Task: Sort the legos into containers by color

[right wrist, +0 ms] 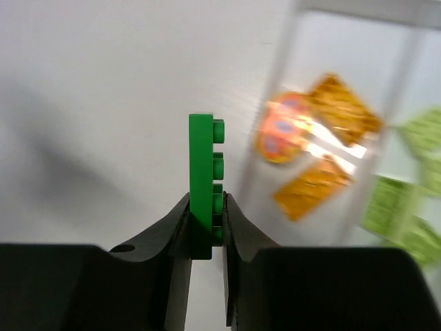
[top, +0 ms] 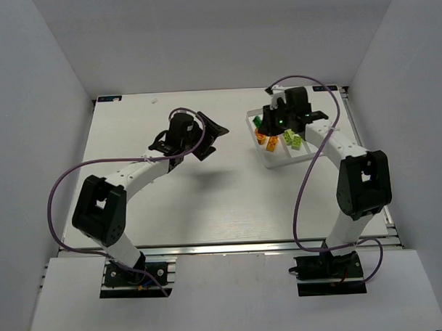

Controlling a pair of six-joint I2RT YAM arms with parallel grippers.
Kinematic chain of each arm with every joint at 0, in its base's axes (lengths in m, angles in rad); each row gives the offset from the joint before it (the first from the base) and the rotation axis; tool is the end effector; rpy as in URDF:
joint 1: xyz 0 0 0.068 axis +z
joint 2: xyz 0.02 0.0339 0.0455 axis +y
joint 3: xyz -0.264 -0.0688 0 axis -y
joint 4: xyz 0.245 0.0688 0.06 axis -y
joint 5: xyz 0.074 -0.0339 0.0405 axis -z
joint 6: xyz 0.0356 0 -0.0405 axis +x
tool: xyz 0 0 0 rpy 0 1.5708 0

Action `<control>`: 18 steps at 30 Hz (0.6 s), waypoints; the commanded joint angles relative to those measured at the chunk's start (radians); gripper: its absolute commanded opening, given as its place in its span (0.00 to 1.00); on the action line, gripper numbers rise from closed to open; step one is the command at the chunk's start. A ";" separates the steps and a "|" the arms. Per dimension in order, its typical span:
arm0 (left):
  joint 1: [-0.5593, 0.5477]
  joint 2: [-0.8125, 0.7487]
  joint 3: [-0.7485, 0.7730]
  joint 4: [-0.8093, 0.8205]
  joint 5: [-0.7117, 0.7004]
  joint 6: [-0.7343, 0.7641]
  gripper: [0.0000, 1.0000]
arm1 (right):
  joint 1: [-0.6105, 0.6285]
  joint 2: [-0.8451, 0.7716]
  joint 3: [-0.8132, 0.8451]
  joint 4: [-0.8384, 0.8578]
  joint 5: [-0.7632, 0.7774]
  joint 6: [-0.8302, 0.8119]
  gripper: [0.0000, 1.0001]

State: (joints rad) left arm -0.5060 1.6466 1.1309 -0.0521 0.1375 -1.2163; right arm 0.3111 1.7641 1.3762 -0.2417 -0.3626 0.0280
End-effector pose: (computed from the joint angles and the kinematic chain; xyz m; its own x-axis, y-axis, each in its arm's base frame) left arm 0.3255 -0.1859 0.2494 -0.7083 -0.6696 -0.2235 -0.2394 0.5258 -0.8163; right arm 0.3835 0.1366 0.2723 -0.5760 -0.1577 -0.8021 -0.5432 0.8071 0.2314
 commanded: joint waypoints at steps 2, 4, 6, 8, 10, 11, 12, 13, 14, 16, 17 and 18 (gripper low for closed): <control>0.012 -0.128 -0.034 -0.013 -0.035 0.072 0.98 | -0.137 0.018 0.102 -0.079 0.209 -0.132 0.00; 0.012 -0.185 -0.121 0.020 -0.019 0.070 0.98 | -0.185 0.066 0.202 -0.122 0.250 -0.163 0.00; 0.012 -0.240 -0.169 0.044 -0.019 0.067 0.98 | -0.221 0.142 0.259 -0.151 0.277 -0.213 0.00; 0.012 -0.280 -0.226 0.044 -0.029 0.067 0.98 | -0.254 0.222 0.349 -0.172 0.297 -0.281 0.00; 0.012 -0.329 -0.256 0.040 -0.047 0.080 0.98 | -0.265 0.288 0.459 -0.224 0.304 -0.321 0.00; 0.012 -0.346 -0.263 0.028 -0.053 0.096 0.98 | -0.270 0.355 0.499 -0.249 0.316 -0.351 0.00; 0.012 -0.359 -0.267 0.018 -0.059 0.106 0.98 | -0.270 0.388 0.535 -0.284 0.335 -0.361 0.00; 0.012 -0.385 -0.269 0.009 -0.067 0.118 0.98 | -0.276 0.414 0.596 -0.300 0.338 -0.369 0.00; 0.012 -0.398 -0.272 -0.014 -0.081 0.141 0.98 | -0.277 0.448 0.607 -0.306 0.340 -0.378 0.00; 0.012 -0.428 -0.273 -0.034 -0.095 0.161 0.98 | -0.282 0.463 0.607 -0.279 0.358 -0.402 0.00; 0.012 -0.441 -0.279 -0.044 -0.102 0.175 0.98 | -0.287 0.481 0.609 -0.272 0.358 -0.410 0.04; 0.012 -0.453 -0.284 -0.051 -0.105 0.176 0.98 | -0.288 0.491 0.615 -0.269 0.358 -0.418 0.09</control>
State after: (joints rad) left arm -0.4953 1.2602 0.8577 -0.0719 0.0723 -1.0939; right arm 0.0277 2.2456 1.9404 -0.4828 -0.0334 -0.3244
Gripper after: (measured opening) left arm 0.981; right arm 0.240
